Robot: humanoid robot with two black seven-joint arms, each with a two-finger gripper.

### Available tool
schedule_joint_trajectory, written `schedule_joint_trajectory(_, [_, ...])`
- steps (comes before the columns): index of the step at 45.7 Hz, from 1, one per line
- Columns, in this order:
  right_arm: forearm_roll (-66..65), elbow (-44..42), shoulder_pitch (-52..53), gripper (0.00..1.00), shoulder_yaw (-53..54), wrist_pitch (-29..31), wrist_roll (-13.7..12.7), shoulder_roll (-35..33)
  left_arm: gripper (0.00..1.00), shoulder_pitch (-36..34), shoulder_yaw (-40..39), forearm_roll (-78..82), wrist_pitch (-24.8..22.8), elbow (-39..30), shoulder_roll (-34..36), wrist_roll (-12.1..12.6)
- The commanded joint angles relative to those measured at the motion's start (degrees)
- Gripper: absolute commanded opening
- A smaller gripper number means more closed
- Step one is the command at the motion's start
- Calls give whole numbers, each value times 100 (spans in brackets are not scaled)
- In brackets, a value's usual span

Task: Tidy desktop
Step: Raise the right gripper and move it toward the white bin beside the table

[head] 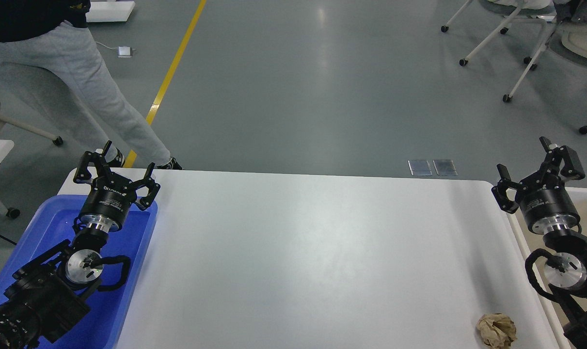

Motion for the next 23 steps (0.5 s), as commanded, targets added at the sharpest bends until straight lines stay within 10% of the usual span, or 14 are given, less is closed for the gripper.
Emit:
schedule_joint_trajectory(1, [7, 23, -35, 99, -4, 23, 2, -43, 100, 0, 0, 0, -1, 0, 5, -1])
schedule_joint_trajectory(23, [95, 93, -387, 99, -4, -47, -25, -429, 100, 0, 0, 0, -1, 0, -3, -1])
